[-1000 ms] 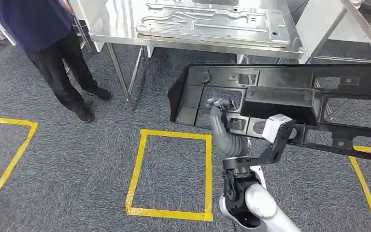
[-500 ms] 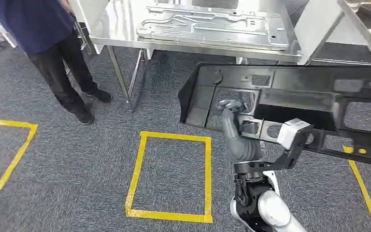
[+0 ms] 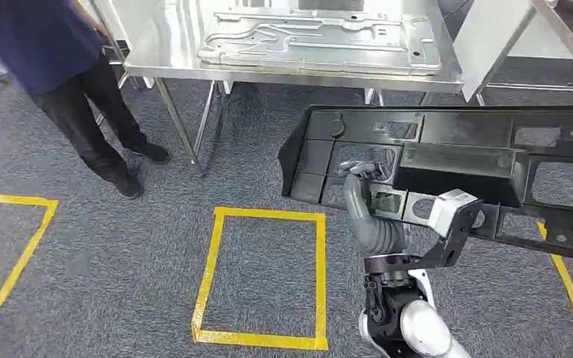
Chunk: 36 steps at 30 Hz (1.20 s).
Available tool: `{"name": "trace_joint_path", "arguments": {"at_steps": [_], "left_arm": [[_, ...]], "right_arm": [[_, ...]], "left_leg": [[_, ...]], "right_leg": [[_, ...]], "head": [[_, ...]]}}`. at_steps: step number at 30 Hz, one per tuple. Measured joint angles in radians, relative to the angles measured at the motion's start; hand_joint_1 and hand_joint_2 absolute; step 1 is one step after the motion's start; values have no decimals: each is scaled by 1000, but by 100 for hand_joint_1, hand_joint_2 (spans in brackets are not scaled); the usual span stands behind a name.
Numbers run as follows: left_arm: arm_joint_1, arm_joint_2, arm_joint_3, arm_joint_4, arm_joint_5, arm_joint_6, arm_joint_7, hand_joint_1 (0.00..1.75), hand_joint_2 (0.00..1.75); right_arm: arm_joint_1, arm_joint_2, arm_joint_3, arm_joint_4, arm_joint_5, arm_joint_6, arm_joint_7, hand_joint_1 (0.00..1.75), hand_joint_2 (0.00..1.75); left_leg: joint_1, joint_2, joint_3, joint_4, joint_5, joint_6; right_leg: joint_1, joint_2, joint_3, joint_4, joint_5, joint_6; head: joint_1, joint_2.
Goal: Take the parts from the cabinet and place them on the table.
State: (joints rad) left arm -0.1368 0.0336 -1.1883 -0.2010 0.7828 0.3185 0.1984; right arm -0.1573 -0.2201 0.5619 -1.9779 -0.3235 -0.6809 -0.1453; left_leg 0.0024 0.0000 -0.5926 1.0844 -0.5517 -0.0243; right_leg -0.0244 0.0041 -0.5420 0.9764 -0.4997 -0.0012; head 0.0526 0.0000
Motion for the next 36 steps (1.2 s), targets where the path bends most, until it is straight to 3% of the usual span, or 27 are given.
{"name": "trace_joint_path", "arguments": {"at_steps": [2,3,4,5,7,9,10,13,15,17,18,19,20,21,22,23,24,25,26,28,29,30,31,33,34,35,36], "left_arm": [[1,2,0,0,3,0,-3,0,175],[2,2,0,0,6,0,-5,0,175],[4,3,0,0,7,0,-7,0,175],[5,3,1,0,9,0,-9,0,175],[5,5,3,0,10,-1,-11,0,175],[7,5,10,0,17,-3,-15,0,175],[5,5,14,0,21,-5,-17,0,175],[7,5,24,0,37,-16,-18,0,175],[9,5,29,0,42,-19,-18,0,175],[11,4,34,0,46,-23,-18,0,175],[11,5,36,0,47,-25,-18,0,175],[13,4,40,0,47,-26,-17,0,175],[14,4,40,0,47,-27,-17,0,175],[14,4,40,0,47,-30,-16,0,175],[13,3,40,0,47,-32,-16,0,175],[16,0,42,0,47,-34,-16,0,175],[12,-5,43,0,47,-35,-16,0,175],[9,-8,44,0,45,-34,-18,0,175],[4,-5,46,0,44,-34,-17,0,175],[-1,-5,48,0,40,-34,-18,0,175],[-3,-4,48,0,40,-36,-18,0,175],[-4,-5,48,-1,40,-38,-18,0,175],[-4,-4,48,-1,40,-41,-17,0,175],[-14,0,55,-1,42,-40,-18,0,175],[-17,1,58,-1,42,-40,-18,0,175],[-20,3,61,-1,45,-40,-18,0,175],[-21,6,65,-1,47,-40,-16,0,175]], "right_arm": [[0,0,1,0,-1,0,0,175,175],[-1,0,2,1,-1,0,0,175,175],[-2,2,3,2,0,0,0,175,175],[-4,2,3,3,2,0,0,175,175],[-10,5,5,6,5,0,0,175,175],[-22,8,6,8,11,0,0,175,175],[-27,10,7,10,17,0,2,175,175],[-52,21,15,22,20,0,2,175,175],[-76,31,24,35,20,0,2,175,175],[-86,37,33,49,20,0,2,175,175],[-88,39,36,56,20,0,2,175,175],[-91,42,40,64,20,0,2,175,175],[-93,45,42,69,20,0,2,175,175],[-95,46,44,73,20,0,2,175,175],[-99,46,47,76,20,0,2,175,175],[-104,46,50,79,20,0,2,175,175],[-102,46,53,84,20,0,2,175,175],[-105,47,56,88,19,0,2,175,175],[-108,49,57,89,19,0,2,175,175],[-110,51,59,90,20,0,2,175,175],[-111,53,61,92,19,0,2,175,175],[-115,57,62,95,18,0,2,175,175],[-120,60,64,98,18,0,2,175,175],[-120,63,68,104,13,0,2,175,175],[-120,64,71,109,8,0,2,175,175],[-119,67,74,114,6,0,2,175,175],[-119,69,77,119,2,0,0,175,175]], "left_leg": [[0,0,-103,175,-60,-4],[1,0,-142,229,-65,-4],[1,0,-160,236,-46,-3],[1,0,-151,194,3,-2],[3,7,-91,27,126,1],[-5,17,-58,-31,115,6],[-4,17,-47,-50,88,22],[-1,13,-38,-53,74,44],[-2,14,-15,-61,61,56],[-7,15,8,-64,42,63],[-12,15,22,-64,30,67],[-15,14,40,-64,18,68],[-20,14,61,-64,4,67],[-25,13,81,-65,-8,67],[-31,14,102,-66,-21,67],[-30,16,107,-74,-33,69],[-33,15,125,-72,-40,64],[-26,14,126,-83,-43,60],[-20,18,128,-95,-47,53],[-25,15,153,-91,-24,44],[-27,4,150,-66,-23,40],[-24,-8,125,-12,-18,31],[-16,-11,78,53,-28,22],[-5,-10,-17,151,-88,1],[3,-7,-48,164,-116,-12],[12,-2,-64,150,-120,-25],[23,2,-64,106,-93,-40]], "right_leg": [[2,-3,11,0,-13,-4],[3,-3,18,0,-20,-3],[3,-3,28,0,-27,-2],[3,-3,42,0,-38,1],[1,-3,74,1,-62,9],[8,-1,81,0,-81,24],[7,-2,81,-2,-83,29],[7,-4,85,11,-79,40],[6,-4,25,120,-80,44],[9,-4,-72,264,-135,46],[11,-4,-113,309,-165,44],[13,-4,-134,319,-171,39],[19,-4,-138,294,-155,33],[26,-3,-133,246,-115,23],[36,-1,-127,177,-45,6],[49,5,-125,101,54,-17],[58,12,-132,90,71,-32],[57,16,-121,75,68,-40],[63,16,-102,44,56,-49],[59,15,-61,5,52,-59],[50,7,-26,-24,52,-55],[44,4,-4,-38,48,-57],[38,2,8,-44,42,-56],[24,-3,29,-45,19,-34],[15,-5,44,-44,5,-24],[5,-5,61,-44,-10,-13],[-6,-4,81,-42,-27,-1]], "head": [[-6,0],[-7,0],[-7,0],[-8,0],[-11,0],[-24,0],[-26,0],[-22,0],[-8,0],[0,0],[3,0],[9,0],[11,0],[15,0],[20,0],[23,0],[3,0],[0,0],[8,0],[21,0],[29,0],[15,0],[11,0],[8,0],[6,0],[4,0],[3,0]]}}
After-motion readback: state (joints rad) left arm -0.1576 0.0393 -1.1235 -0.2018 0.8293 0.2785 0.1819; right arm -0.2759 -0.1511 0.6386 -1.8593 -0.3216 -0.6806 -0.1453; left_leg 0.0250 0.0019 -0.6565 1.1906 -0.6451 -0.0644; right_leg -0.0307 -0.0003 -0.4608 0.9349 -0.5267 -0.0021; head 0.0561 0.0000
